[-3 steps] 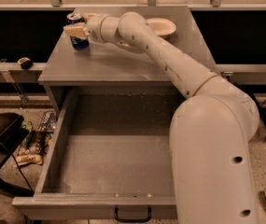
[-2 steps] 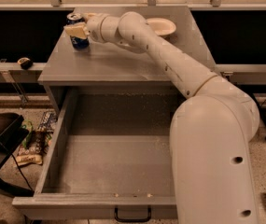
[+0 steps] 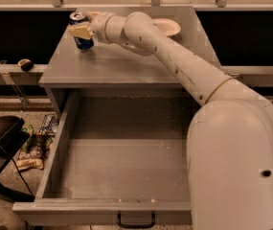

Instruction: Place pepsi can into top drawer

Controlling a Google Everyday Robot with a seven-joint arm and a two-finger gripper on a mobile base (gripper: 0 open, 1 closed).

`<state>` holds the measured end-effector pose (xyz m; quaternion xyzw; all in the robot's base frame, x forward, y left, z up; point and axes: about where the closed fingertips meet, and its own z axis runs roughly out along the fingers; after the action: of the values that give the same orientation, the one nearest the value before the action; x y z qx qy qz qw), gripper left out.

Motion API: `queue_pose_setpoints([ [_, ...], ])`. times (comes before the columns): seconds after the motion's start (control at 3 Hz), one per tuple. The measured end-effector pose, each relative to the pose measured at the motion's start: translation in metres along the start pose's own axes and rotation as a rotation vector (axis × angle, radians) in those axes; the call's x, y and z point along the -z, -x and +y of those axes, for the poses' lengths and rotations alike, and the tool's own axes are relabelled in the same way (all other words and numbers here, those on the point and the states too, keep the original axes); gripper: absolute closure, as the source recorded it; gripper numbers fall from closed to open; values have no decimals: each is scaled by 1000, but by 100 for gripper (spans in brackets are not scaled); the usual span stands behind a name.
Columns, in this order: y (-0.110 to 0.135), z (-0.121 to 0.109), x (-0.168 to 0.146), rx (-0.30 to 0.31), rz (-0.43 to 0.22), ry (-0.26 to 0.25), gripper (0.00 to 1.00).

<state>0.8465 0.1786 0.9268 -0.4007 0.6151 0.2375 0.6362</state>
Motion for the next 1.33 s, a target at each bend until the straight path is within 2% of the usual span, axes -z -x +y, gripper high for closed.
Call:
queue_pose_setpoints([
  [0.33, 67, 5, 76, 61, -86, -122, 100],
  [0.67, 133, 33, 146, 56, -146, -221, 100],
  [1.0, 160, 112, 189, 0, -133, -177, 100],
  [1.33, 120, 171, 228, -67, -9, -144, 100],
])
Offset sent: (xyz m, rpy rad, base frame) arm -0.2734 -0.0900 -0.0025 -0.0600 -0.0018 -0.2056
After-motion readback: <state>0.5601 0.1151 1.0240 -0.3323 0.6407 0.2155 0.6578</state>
